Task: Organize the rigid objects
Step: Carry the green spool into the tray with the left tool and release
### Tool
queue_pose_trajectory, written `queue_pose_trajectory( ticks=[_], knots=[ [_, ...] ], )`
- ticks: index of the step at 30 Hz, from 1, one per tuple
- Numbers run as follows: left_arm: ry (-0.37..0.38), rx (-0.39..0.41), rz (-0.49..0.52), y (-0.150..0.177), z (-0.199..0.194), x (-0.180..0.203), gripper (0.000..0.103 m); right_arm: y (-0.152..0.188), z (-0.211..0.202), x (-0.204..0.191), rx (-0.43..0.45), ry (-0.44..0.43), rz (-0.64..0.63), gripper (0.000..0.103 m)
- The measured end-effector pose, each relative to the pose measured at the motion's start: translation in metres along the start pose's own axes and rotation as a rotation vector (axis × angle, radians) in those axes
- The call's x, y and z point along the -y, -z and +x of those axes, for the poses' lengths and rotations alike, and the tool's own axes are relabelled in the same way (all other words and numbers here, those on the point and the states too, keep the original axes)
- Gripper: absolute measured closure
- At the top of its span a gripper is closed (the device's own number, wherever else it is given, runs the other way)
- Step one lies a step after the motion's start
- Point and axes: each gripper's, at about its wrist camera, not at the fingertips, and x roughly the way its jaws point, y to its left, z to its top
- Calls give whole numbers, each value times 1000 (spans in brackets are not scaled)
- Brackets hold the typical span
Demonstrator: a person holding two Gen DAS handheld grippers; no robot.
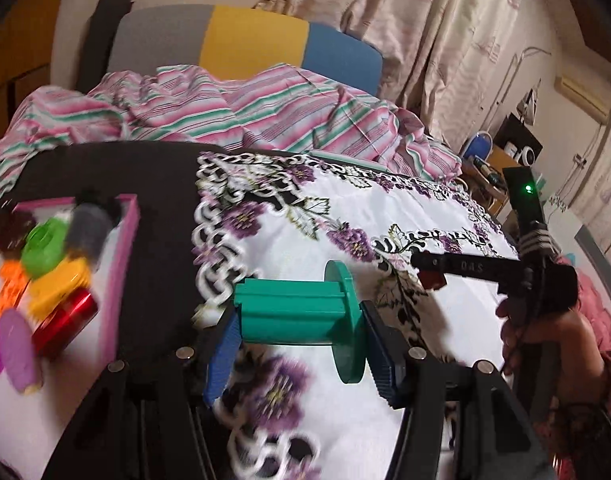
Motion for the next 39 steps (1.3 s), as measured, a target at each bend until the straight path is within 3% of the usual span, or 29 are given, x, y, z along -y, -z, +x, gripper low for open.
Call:
queue_pose_trajectory(
  ticks=[17, 26, 39],
  knots=[
    [-100, 49, -136, 51, -80, -91, 45, 3, 2, -11, -11, 2, -44, 71],
    [-207, 87, -197, 66, -109, -140, 45, 6, -18, -39, 83, 17, -150, 71],
    [-263, 54, -214, 83, -111, -174, 45, 27, -32, -79, 98, -128, -126, 71]
  ],
)
